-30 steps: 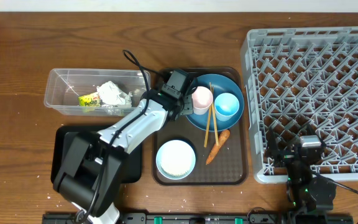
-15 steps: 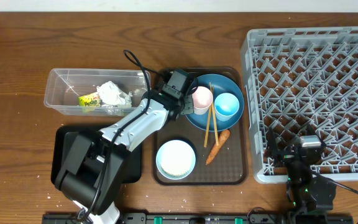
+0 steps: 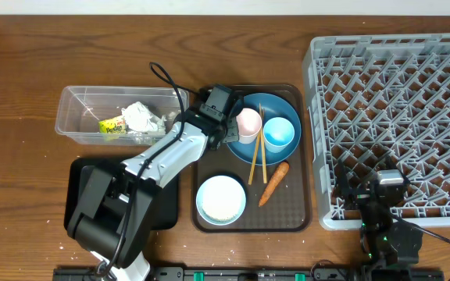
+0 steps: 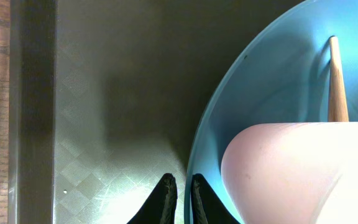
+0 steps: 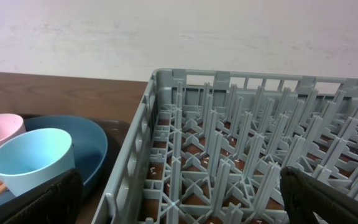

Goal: Sort waste into correct bins and load items into the dishwasher rack
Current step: 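Move the left gripper back over the brown tray beside the blue plate, then lower the left gripper onto the light-blue rice bowl and grip its rim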

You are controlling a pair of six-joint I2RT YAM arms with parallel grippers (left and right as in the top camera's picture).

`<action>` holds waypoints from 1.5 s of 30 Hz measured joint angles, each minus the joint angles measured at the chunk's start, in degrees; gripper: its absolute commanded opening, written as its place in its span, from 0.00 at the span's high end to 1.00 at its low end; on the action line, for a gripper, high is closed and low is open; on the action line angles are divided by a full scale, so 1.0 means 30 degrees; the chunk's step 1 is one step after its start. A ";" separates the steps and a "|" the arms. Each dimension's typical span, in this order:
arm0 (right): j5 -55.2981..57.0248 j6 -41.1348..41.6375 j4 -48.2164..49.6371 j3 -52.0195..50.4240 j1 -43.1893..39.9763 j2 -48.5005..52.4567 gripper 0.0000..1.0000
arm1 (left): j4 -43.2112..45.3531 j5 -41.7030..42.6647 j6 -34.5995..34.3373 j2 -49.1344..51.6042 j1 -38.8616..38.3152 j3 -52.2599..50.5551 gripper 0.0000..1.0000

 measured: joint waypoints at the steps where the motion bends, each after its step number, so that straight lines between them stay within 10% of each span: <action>1: 0.0000 0.0000 0.0000 0.0000 0.0000 0.0000 0.01 | 0.0000 0.0000 0.0000 0.0000 0.0000 0.0000 0.91; 31: 0.0000 0.0000 0.0000 0.0000 0.0000 0.0000 0.01 | -0.1581 -0.0036 0.0896 -0.1661 0.0007 0.0000 0.73; 45: 0.0007 0.0000 0.0007 0.0000 0.0000 0.0000 0.01 | -1.1111 0.1260 0.0998 -0.8867 -0.0066 0.0000 0.75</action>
